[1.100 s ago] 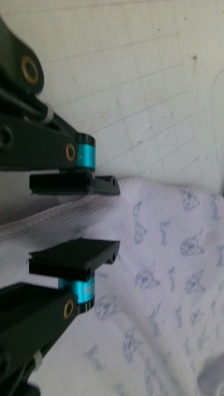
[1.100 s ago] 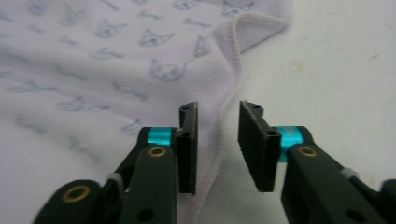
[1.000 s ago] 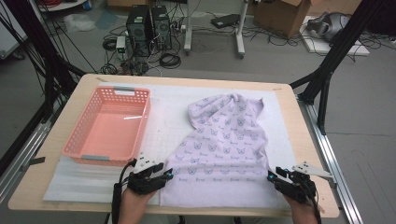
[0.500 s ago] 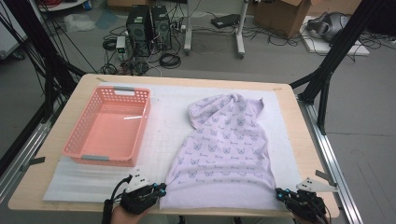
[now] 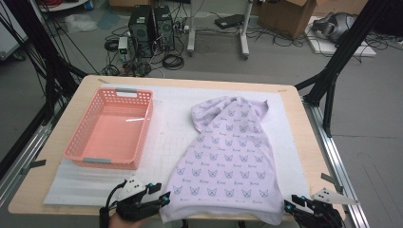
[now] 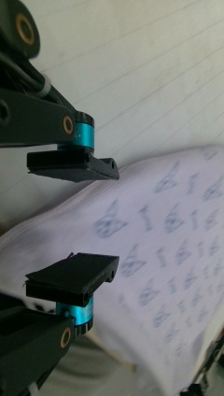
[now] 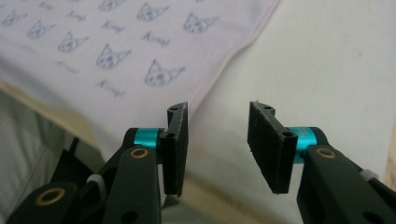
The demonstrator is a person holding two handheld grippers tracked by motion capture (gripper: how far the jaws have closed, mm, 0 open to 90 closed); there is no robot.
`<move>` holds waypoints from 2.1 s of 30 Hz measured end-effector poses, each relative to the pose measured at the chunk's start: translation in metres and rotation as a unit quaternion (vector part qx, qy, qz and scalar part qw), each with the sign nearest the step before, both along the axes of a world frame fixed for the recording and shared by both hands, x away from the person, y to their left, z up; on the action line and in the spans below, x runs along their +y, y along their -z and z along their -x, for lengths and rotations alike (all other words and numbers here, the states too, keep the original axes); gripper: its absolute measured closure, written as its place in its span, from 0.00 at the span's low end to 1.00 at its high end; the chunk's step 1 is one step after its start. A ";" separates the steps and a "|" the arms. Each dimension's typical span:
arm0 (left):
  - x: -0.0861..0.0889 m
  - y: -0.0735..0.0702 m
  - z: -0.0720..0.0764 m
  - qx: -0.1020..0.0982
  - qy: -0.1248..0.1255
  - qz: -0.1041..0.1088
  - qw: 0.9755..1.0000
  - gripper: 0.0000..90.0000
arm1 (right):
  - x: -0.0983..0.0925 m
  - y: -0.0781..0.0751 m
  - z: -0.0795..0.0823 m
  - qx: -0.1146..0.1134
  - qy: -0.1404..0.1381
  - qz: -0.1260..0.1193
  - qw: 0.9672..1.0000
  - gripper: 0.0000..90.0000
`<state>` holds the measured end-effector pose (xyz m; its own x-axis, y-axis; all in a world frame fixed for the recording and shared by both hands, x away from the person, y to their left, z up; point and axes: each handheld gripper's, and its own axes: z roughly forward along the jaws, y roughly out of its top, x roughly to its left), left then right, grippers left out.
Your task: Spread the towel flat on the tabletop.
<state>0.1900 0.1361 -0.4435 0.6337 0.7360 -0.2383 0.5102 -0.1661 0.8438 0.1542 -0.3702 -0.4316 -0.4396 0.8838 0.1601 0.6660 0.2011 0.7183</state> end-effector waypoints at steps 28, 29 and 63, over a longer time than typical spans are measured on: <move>-0.021 0.006 0.018 0.007 0.068 -0.058 0.996 0.95 | 0.026 0.007 -0.039 -0.014 0.017 0.019 1.000 0.59; -0.020 0.006 0.018 0.007 0.067 -0.056 0.996 0.95 | 0.030 0.010 -0.045 -0.009 0.019 0.023 1.000 0.63; -0.021 0.005 -0.038 -0.008 0.013 -0.010 1.000 0.56 | 0.019 0.009 -0.037 -0.004 -0.019 0.056 0.998 0.98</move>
